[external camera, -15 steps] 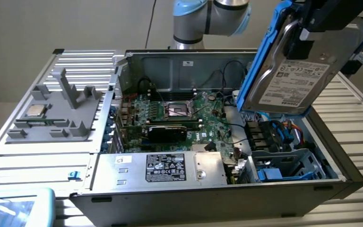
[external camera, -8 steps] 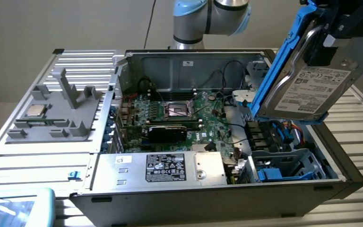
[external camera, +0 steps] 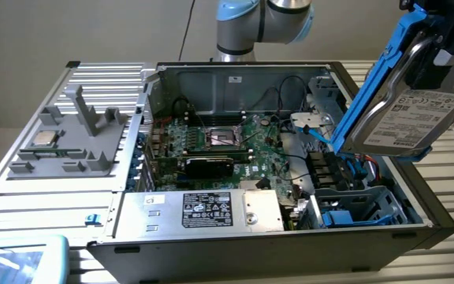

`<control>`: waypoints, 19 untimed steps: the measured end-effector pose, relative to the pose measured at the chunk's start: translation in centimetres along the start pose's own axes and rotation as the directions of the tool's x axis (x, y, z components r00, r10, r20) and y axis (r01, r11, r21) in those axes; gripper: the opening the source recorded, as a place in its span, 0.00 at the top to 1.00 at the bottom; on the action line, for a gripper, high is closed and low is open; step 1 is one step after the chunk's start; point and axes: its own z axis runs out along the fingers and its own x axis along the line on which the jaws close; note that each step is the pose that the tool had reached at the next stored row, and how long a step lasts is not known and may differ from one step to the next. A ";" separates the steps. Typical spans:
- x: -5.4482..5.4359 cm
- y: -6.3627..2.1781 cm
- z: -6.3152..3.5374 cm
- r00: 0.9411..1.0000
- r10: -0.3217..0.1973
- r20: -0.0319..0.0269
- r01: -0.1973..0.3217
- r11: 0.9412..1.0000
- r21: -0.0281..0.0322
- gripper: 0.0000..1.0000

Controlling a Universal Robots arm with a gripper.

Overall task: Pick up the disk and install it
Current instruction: 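Pick up the disk, then insert the disk into the insertion slot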

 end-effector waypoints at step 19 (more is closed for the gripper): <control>0.8 0.06 0.21 1.000 0.000 0.001 -0.001 0.997 0.071 0.63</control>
